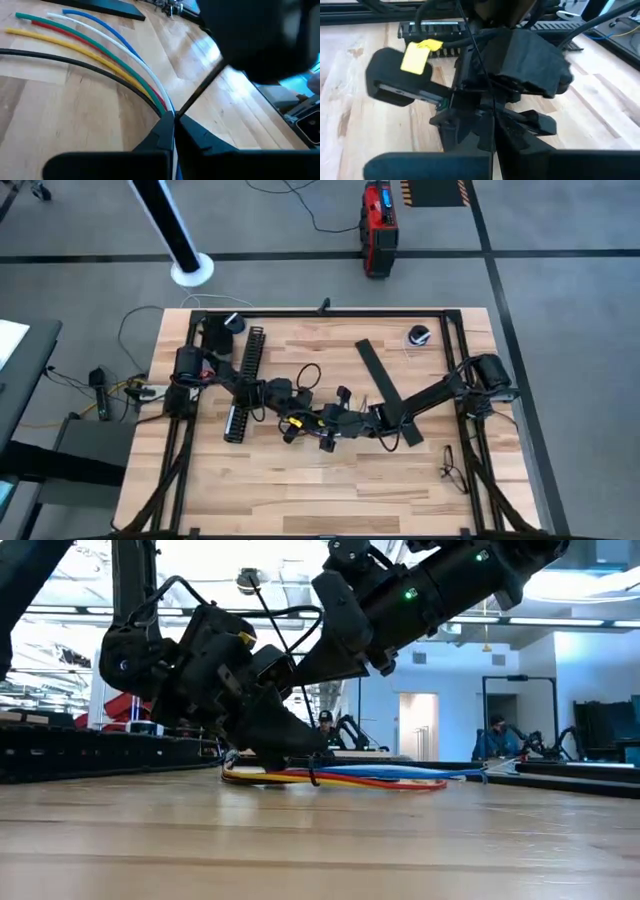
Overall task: Ziptie cables
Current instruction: Wrap the black zip tie on the cable
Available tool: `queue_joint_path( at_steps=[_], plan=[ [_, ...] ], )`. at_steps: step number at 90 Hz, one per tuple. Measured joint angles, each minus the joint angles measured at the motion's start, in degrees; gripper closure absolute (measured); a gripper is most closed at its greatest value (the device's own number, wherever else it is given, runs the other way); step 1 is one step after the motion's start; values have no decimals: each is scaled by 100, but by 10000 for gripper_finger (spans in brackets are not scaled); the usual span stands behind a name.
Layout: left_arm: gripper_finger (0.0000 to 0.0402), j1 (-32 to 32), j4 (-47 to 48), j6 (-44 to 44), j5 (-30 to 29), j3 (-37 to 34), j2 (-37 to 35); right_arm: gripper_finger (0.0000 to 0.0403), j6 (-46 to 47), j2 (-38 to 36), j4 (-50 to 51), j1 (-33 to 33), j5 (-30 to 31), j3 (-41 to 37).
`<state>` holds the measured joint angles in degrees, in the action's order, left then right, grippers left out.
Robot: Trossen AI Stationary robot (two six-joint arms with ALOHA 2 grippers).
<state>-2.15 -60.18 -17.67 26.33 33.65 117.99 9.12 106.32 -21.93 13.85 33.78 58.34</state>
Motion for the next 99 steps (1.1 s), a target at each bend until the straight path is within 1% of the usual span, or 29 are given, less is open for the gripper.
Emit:
queue_joint_path(
  at_steps=[9, 18, 74, 85, 99],
  plan=[
    [401, 9, 2, -12, -11, 0, 0, 403, -19, -4, -33, -25, -4, 1],
    [401, 65, 65, 8, -230, 2, -4, 403, -18, -48, -3, -31, -14, 1],
    [402, 98, 188, -41, -448, 11, -15, 403, -19, -274, 15, -11, -7, 1],
    [402, 101, 205, -166, -354, 50, -15, 403, -49, -367, 35, -13, -9, 1],
    [402, 98, 247, -423, 96, 183, -15, 403, -58, -395, 24, -35, -17, 1]
  ],
)
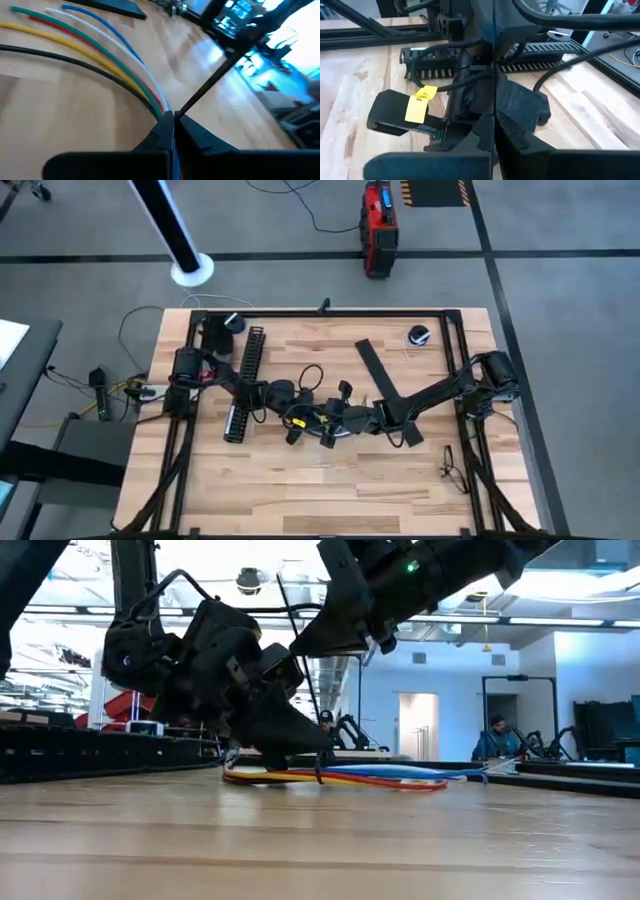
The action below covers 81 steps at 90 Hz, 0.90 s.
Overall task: Ziptie cables
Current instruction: Wrap the black zip tie on the cable
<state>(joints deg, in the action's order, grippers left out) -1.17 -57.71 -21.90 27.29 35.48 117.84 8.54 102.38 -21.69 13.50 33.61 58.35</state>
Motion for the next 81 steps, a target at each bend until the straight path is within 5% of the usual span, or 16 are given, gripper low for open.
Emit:
queue_joint_path(
  at_steps=[81],
  plan=[
    [402, 256, 391, 268, -547, 55, -13, 403, -59, -184, 53, -47, -44, 0]
  ],
)
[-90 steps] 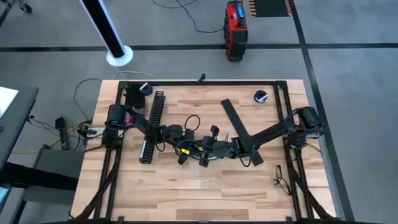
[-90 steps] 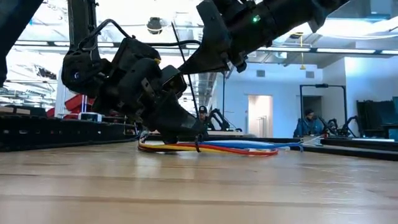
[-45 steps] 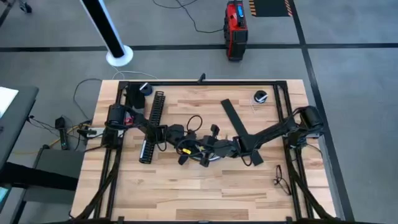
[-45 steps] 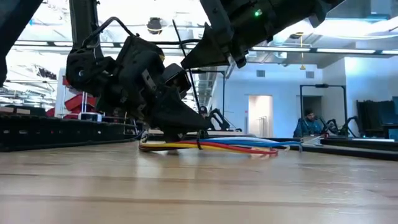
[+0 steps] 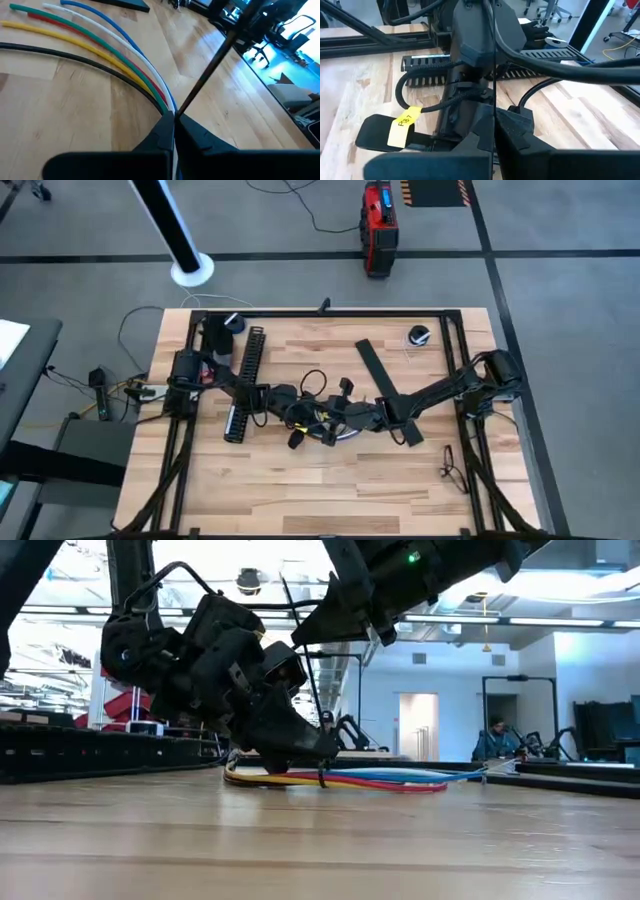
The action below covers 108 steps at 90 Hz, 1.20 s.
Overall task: Ziptie cables
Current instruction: Wrap the black zip tie on the cable
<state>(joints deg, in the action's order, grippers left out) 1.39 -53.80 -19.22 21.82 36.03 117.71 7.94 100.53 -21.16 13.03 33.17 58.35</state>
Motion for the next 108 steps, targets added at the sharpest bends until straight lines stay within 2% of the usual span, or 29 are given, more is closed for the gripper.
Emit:
queue_joint_path(
  at_steps=[66, 88, 108],
  plan=[
    [402, 132, 227, -11, -85, 17, -24, 403, -106, -267, 184, 5, -162, 20],
    [402, 210, 245, 28, -203, 17, -24, 403, -256, -267, 778, 35, -174, 393],
    [402, 132, -383, -403, 376, -20, 15, 403, -260, -309, 1243, 38, -189, 646]
  ],
)
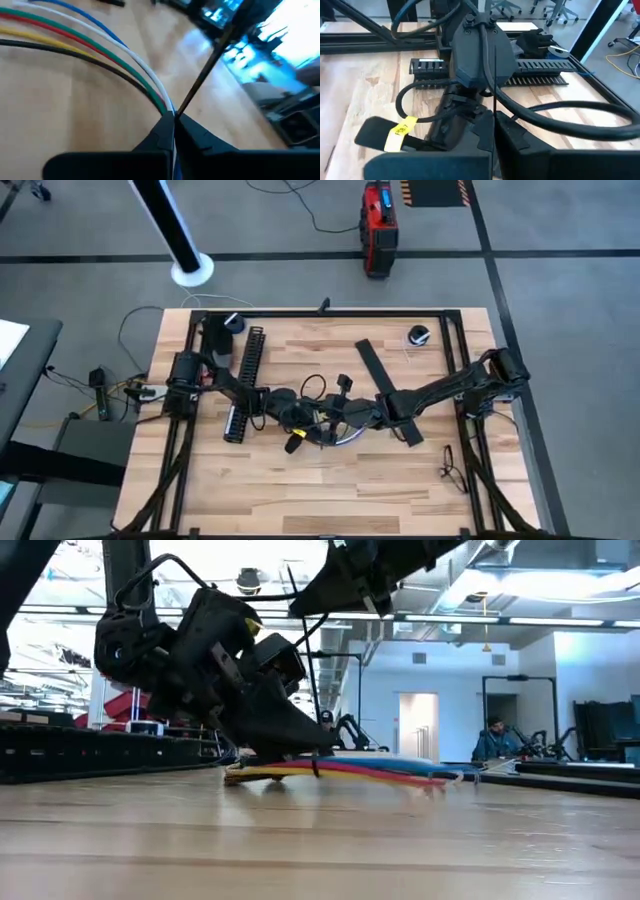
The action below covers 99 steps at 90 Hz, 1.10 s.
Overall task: Ziptie cables
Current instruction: Wrap the black zip tie on the cable
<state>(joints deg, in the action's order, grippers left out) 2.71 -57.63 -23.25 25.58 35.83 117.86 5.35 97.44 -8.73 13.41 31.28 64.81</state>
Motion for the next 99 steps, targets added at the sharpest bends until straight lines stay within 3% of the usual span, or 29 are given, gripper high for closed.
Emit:
queue_joint_path(
  at_steps=[15, 28, 52, 71, 99],
  plan=[
    [402, -97, -23, 9, 31, 0, 2, 395, 330, -65, 763, -11, -385, 270],
    [393, -102, -71, 93, -33, -9, 15, 362, 464, -89, 1158, -28, -568, 350],
    [309, -110, -67, 241, -101, -7, 20, 270, 555, -75, 1524, 24, -716, 335],
    [254, -130, -172, 302, -133, -7, 30, 213, 1296, -65, 2301, 301, -728, 326],
    [244, -180, -114, 205, 153, 7, 26, 195, 1872, -58, 3180, 845, -741, 221]
  ],
)
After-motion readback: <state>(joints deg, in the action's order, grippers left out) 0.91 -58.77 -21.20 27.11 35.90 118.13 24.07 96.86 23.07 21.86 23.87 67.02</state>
